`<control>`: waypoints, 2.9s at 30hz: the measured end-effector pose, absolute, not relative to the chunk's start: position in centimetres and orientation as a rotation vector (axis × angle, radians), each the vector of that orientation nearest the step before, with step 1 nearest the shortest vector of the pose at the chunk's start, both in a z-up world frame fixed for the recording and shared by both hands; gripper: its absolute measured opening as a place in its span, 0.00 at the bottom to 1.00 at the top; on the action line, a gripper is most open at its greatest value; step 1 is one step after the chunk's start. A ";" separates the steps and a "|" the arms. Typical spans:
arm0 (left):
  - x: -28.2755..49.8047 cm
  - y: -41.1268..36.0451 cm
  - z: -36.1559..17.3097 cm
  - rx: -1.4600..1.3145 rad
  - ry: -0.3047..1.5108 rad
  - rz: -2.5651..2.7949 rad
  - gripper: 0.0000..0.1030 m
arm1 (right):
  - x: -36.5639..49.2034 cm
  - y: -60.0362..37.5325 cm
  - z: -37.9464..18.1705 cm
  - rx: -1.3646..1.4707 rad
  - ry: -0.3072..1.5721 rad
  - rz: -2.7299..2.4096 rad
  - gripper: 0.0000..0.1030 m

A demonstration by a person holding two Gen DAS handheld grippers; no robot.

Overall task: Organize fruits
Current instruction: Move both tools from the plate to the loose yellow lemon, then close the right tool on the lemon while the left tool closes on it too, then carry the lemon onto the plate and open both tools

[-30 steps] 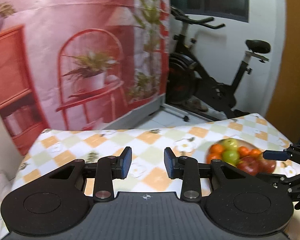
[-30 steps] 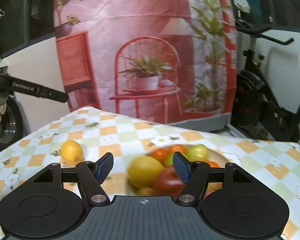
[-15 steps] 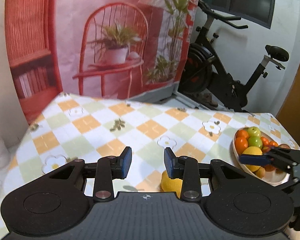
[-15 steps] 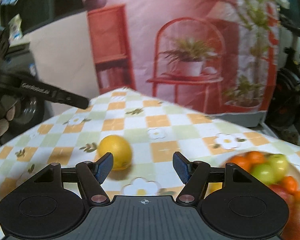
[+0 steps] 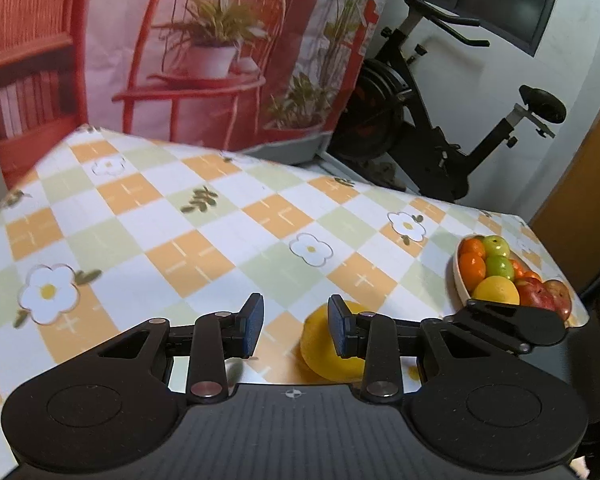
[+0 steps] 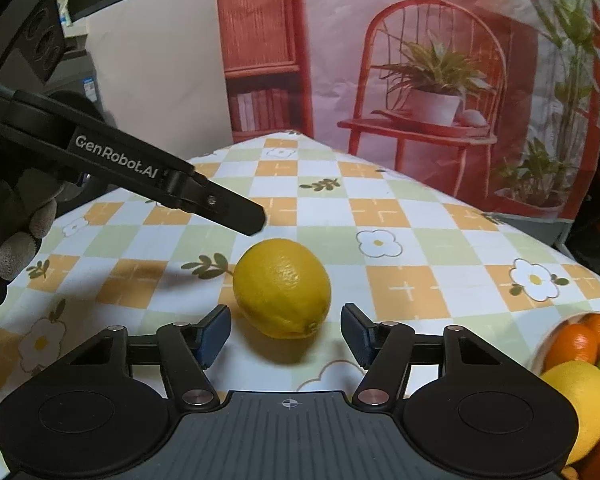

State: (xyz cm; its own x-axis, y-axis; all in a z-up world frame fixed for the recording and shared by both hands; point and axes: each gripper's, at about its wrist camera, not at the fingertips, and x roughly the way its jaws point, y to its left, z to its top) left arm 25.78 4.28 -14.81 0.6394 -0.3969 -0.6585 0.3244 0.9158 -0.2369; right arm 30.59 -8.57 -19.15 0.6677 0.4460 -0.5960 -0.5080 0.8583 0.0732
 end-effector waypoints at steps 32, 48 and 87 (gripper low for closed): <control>26.7 2.6 -15.9 -0.139 0.829 -0.571 0.35 | 31.5 -8.6 -20.3 -0.077 0.664 0.542 0.46; 23.7 -2.8 -12.7 -0.049 0.774 -0.663 0.35 | 26.0 -14.2 -17.6 0.012 0.573 0.466 0.45; 30.4 -20.7 -12.8 0.019 0.831 -0.821 0.35 | 28.6 -35.6 -16.5 0.141 0.606 0.320 0.46</control>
State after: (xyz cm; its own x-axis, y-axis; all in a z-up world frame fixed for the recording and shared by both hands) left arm 30.42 -20.67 -12.83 0.3920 -0.6394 -0.6614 0.6534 0.6996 -0.2891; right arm 28.56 -35.60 -16.46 0.7746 0.3351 -0.5364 -0.2531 0.9415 0.2227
